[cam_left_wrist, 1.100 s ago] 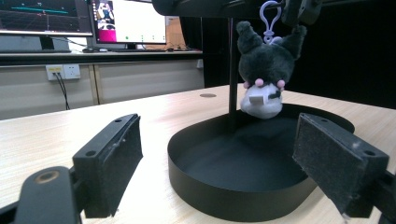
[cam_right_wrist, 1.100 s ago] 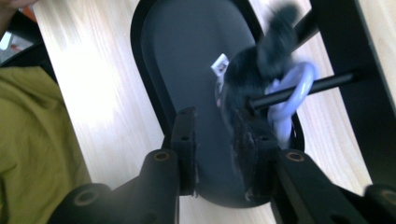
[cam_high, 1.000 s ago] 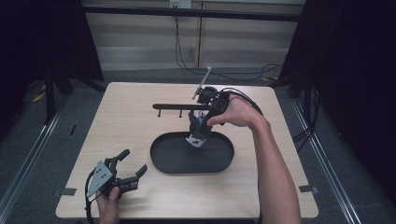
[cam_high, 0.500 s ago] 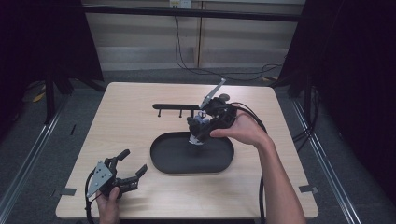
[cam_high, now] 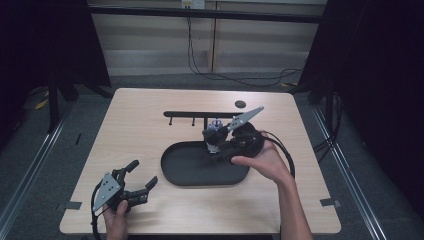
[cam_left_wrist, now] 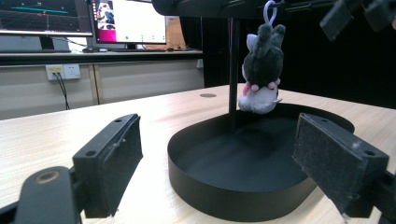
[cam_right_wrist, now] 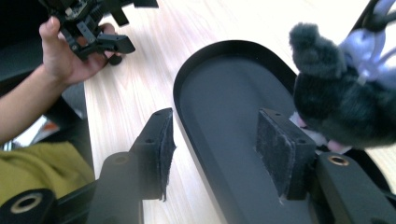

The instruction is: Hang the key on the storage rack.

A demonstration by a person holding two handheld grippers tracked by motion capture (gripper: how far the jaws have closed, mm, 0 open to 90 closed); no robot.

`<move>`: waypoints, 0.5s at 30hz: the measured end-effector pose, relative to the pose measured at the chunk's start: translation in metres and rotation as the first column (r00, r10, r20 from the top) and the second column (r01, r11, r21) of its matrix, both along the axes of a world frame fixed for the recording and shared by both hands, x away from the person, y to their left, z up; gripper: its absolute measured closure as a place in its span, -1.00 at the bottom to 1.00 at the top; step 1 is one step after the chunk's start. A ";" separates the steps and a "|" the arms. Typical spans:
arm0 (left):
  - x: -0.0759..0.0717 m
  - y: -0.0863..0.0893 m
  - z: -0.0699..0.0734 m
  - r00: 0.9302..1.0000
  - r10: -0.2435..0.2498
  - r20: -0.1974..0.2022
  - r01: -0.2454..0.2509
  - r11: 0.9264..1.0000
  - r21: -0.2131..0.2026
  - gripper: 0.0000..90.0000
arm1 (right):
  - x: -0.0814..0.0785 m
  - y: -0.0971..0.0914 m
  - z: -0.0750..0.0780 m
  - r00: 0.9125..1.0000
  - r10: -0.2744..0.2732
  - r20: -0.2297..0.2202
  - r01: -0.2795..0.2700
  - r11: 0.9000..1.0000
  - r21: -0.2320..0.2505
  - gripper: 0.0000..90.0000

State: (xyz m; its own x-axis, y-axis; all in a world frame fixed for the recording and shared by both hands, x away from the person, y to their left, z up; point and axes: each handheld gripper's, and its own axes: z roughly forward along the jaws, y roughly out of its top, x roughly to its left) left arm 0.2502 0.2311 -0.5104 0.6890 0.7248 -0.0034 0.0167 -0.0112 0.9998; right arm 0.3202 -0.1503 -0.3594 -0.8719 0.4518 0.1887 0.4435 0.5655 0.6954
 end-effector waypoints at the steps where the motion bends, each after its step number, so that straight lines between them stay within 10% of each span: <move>1: 0.000 0.000 0.000 1.000 0.001 0.001 -0.001 1.000 0.000 -0.66 | -0.004 -0.001 -0.004 1.000 -0.006 0.000 0.006 1.000 0.014 0.00; 15: 0.000 0.000 0.000 1.000 0.001 0.000 -0.001 1.000 0.002 -0.66 | -0.042 -0.023 -0.064 0.978 -0.187 0.098 0.170 0.973 0.159 -0.66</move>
State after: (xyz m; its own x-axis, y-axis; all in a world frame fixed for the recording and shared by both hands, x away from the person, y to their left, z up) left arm 0.2502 0.2310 -0.5104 0.6880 0.7257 -0.0018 0.0162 -0.0129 0.9998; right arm 0.2779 -0.1730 -0.4238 -0.7992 0.5759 0.1718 0.4426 0.3706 0.8165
